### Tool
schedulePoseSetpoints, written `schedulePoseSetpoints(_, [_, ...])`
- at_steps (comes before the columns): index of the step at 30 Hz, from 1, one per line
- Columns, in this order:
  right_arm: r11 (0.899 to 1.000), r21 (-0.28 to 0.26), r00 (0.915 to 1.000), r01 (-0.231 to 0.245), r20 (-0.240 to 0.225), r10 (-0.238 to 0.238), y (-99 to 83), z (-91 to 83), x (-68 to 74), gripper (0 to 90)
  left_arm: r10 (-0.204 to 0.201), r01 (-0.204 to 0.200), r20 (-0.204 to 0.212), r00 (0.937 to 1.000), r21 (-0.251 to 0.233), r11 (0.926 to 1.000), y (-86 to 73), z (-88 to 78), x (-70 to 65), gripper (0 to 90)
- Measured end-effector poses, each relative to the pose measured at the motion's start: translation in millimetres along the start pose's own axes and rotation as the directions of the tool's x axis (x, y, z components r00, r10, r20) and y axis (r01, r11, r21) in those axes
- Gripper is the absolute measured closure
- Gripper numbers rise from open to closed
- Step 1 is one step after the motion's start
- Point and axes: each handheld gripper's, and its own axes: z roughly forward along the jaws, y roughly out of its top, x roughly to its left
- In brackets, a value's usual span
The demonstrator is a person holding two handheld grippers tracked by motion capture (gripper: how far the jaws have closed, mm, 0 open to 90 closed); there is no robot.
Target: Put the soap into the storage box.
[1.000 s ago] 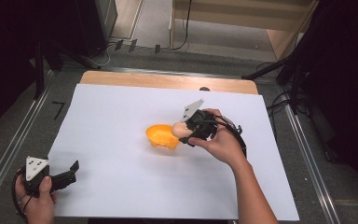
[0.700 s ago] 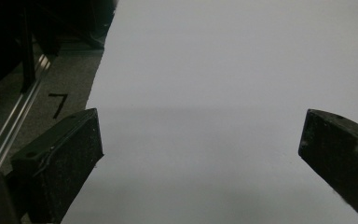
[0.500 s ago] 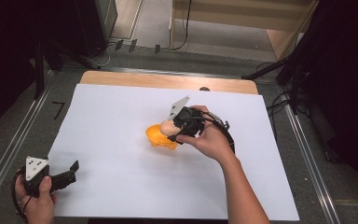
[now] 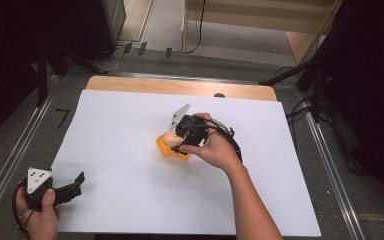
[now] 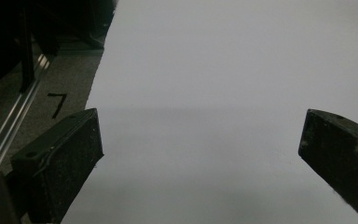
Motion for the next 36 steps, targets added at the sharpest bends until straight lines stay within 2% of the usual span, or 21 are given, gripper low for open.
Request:
schedulePoseSetpoints(11, [0.999,0.045,0.9999,-0.015,-0.005,0.015,-0.9,15.3,-3.9,32.8,0.000,0.000,0.001,1.0000,0.000,1.0000,0.0,-0.1,0.1,0.0])
schedulePoseSetpoints(20, [0.998,0.040,0.9991,-0.041,-0.007,0.041,-4.7,17.8,-6.0,32.7,0.001,-0.001,0.000,1.0000,0.000,1.0000,0.0,-0.1,-0.1,0.0])
schedulePoseSetpoints(36, [0.998,0.038,0.9992,-0.040,0.007,0.040,-5.2,18.4,-2.5,32.4,0.002,-0.002,0.000,1.0000,0.001,1.0000,0.0,0.0,-0.1,0.0])
